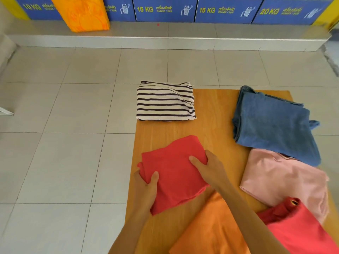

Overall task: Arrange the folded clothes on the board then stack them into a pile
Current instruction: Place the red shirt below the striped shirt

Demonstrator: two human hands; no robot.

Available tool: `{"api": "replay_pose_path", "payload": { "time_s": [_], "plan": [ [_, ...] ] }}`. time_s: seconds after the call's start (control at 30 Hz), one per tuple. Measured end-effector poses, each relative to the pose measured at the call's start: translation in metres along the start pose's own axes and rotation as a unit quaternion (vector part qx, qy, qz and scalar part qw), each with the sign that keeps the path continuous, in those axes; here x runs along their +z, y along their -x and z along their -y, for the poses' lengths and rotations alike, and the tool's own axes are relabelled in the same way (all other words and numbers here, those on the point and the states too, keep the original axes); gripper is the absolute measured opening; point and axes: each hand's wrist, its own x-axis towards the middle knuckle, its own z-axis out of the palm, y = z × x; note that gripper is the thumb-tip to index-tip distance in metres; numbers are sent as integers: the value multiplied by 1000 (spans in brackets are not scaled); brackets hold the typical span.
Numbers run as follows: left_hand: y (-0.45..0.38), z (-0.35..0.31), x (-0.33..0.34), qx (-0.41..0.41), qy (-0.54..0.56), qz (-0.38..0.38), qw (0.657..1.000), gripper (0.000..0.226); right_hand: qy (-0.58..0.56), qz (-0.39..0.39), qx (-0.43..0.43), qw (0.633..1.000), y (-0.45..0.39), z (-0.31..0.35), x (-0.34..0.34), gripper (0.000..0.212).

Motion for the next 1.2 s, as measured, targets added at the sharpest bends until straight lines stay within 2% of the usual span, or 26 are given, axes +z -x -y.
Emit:
{"api": "replay_pose_path", "payload": {
  "time_s": [0.13, 0.27, 0.37, 0.47, 0.63, 0.77, 0.87, 0.93, 1.0, 1.07, 1.13, 1.2],
  "plan": [
    [-34, -30, -17, 68, -57, 0, 996, 60, -44, -40, -42, 997, -1, 22, 3, 34],
    [-71, -66, -12, 119, -115, -11, 986, 51, -53, -73, -48, 995, -28, 40, 11, 30],
    [-97, -73, -3, 118, -191, -32, 974, 51, -26, -99, -33, 994, -53, 37, 21, 29],
    [-111, -72, 2, 115, -267, -55, 955, 47, 13, -123, -15, 992, -67, 23, 34, 38],
    [-110, -65, -8, 80, -213, -54, 972, 62, 35, -113, -24, 993, -64, 10, 33, 40],
    [-78, -30, -22, 79, -188, -72, 976, 72, 16, -102, -17, 995, -31, -15, 5, 16],
    [-48, -5, -27, 92, -179, -78, 976, 68, 32, -153, 5, 988, -1, -42, -13, 11],
    [-29, 13, -31, 82, -191, -70, 976, 55, 32, -184, 5, 982, 22, -56, -19, 11],
    [-7, 23, -31, 48, -228, -13, 972, 43, 48, -208, -21, 977, 46, -68, -22, 11],
    [22, 27, -25, -15, -268, 110, 957, 40, 79, -228, -28, 970, 68, -82, -27, 12],
    [52, 35, -12, -52, -332, 241, 910, 53, 104, -222, 3, 969, 84, -100, -35, 20],
    [77, 49, 0, -53, -411, 316, 854, 65, 160, -181, 46, 969, 94, -120, -41, 45]
  ]
}}
